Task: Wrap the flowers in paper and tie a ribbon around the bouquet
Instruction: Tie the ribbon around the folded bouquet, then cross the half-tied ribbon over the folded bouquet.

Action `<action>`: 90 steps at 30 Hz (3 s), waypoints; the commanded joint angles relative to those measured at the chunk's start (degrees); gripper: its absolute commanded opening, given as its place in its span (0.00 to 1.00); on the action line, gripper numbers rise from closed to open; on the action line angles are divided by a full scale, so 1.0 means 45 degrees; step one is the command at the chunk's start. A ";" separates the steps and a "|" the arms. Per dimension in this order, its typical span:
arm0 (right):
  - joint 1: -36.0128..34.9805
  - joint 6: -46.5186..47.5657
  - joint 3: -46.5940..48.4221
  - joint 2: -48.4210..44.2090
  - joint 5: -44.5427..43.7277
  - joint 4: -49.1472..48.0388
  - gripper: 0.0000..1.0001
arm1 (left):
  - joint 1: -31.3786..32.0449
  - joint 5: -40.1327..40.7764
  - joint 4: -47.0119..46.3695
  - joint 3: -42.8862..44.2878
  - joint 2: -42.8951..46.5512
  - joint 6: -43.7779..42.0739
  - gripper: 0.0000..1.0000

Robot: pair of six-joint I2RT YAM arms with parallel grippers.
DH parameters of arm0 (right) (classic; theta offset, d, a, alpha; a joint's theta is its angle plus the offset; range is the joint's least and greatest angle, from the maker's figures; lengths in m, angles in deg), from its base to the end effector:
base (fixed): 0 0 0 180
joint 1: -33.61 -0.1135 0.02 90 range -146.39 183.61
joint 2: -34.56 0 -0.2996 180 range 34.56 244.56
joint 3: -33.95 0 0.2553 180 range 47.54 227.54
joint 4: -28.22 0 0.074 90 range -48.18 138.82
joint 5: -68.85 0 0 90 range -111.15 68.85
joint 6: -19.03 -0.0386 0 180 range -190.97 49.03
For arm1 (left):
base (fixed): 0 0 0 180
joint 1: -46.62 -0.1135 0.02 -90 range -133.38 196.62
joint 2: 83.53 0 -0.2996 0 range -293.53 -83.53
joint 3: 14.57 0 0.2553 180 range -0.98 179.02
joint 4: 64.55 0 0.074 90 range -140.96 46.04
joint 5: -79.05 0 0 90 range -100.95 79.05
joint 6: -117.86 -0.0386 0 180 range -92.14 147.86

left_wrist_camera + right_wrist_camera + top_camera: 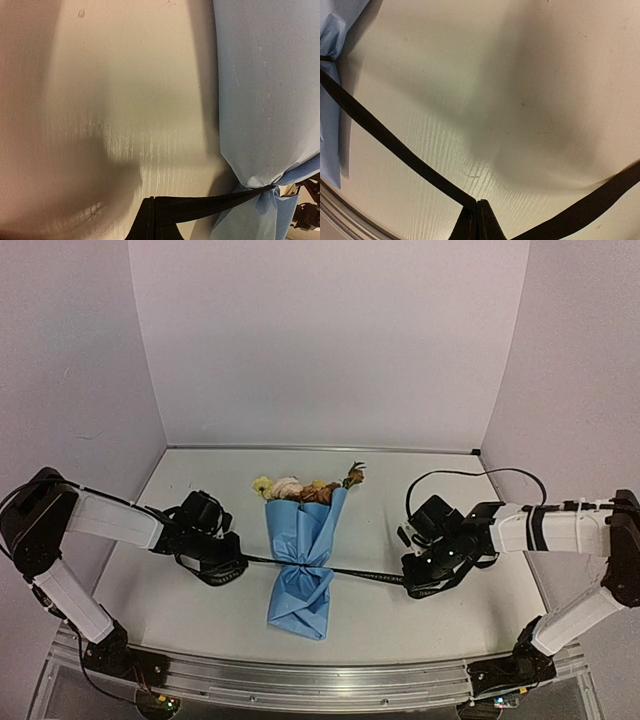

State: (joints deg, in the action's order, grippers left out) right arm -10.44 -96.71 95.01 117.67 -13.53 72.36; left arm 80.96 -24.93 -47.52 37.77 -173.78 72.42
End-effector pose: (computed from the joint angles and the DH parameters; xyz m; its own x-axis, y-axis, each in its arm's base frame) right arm 0.1876 0.1886 0.2124 -0.9083 -0.2798 -0.3110 -0.3699 0.8844 0.2846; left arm 0.2315 -0.1695 0.1650 -0.9461 -0.1783 -0.2705 -0.0026 0.8391 -0.5440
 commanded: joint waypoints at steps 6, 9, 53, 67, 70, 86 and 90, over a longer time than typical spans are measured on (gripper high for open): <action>0.0493 -0.0074 0.0171 0.0648 -0.1363 0.3446 0.00 | 0.1237 0.2371 0.0220 0.0774 0.1221 -0.3152 0.00; 0.0493 0.0084 0.0440 0.0805 -0.0997 0.3447 0.00 | 0.1548 0.1995 0.0323 0.1373 0.1233 -0.4094 0.00; 0.0272 -0.0548 0.3841 0.3466 0.0475 0.3419 0.00 | 0.5641 -0.1954 0.1717 0.9321 -0.4337 -1.0408 0.16; 0.0836 -0.1381 0.4549 0.3719 0.1951 0.3416 0.00 | 0.5846 -0.2426 0.1780 0.9514 -0.4633 -1.0886 0.16; 0.1149 -0.1611 0.4718 0.3741 0.2475 0.3408 0.00 | 0.5985 -0.2489 0.1896 0.9799 -0.4879 -1.1041 0.16; 0.1639 -0.2866 0.7371 0.4075 0.5075 0.3552 0.00 | 0.6120 -0.1475 0.1064 0.9479 -0.5336 -1.1091 0.29; 0.1646 -0.2585 0.8117 0.4359 0.5204 0.4111 0.00 | 0.6120 -0.1066 0.0399 0.8991 -0.4854 -1.0960 0.39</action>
State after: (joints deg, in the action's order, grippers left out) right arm -1.95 -107.71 125.80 136.23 5.47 90.67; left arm 107.60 -32.43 -42.37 80.08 -198.56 23.36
